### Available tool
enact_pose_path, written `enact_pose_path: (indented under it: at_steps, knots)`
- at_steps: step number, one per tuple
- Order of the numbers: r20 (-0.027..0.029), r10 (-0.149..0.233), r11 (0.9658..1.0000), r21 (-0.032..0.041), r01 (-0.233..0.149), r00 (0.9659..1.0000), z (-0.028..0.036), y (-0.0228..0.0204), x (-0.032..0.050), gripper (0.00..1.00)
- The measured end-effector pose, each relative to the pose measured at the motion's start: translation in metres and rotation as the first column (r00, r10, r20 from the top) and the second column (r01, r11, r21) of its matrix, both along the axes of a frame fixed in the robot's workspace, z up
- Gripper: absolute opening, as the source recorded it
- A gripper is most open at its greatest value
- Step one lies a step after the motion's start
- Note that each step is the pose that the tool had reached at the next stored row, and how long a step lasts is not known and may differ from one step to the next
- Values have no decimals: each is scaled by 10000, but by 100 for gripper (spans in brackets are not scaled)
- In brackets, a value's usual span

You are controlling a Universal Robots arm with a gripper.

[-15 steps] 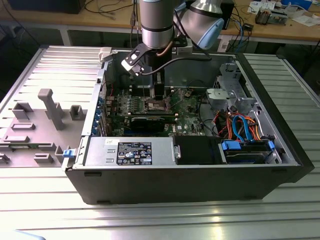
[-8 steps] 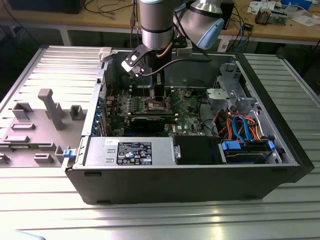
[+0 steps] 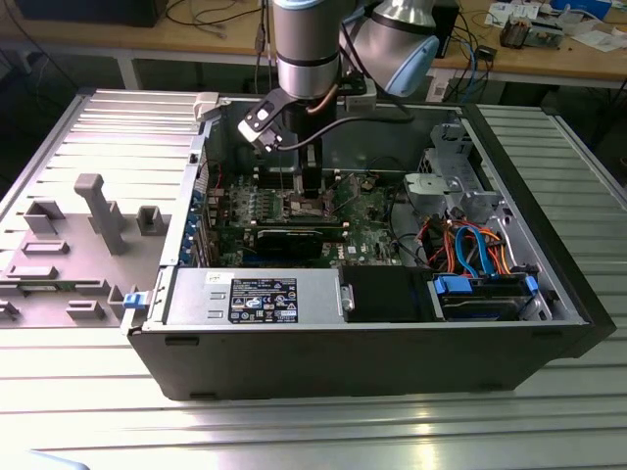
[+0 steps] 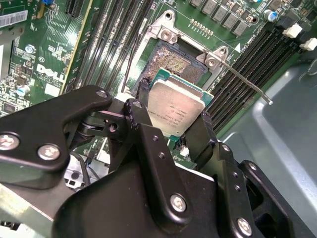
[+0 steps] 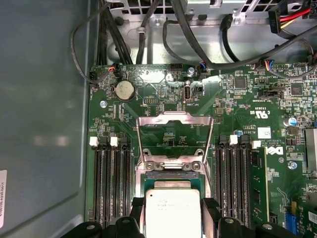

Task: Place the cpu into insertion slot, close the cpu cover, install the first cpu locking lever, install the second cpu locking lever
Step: 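Place the cpu into insertion slot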

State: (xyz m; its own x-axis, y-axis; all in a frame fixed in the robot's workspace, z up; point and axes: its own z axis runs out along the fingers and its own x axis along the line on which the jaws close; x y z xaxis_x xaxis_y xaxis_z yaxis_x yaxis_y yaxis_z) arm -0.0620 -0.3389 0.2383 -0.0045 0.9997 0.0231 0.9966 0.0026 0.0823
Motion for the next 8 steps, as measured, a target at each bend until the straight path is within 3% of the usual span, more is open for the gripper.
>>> enact_pose_path:
  at_steps: [8]
  knots:
    - [-1,2,10000,13,-2,10000,-112,17,1,54]
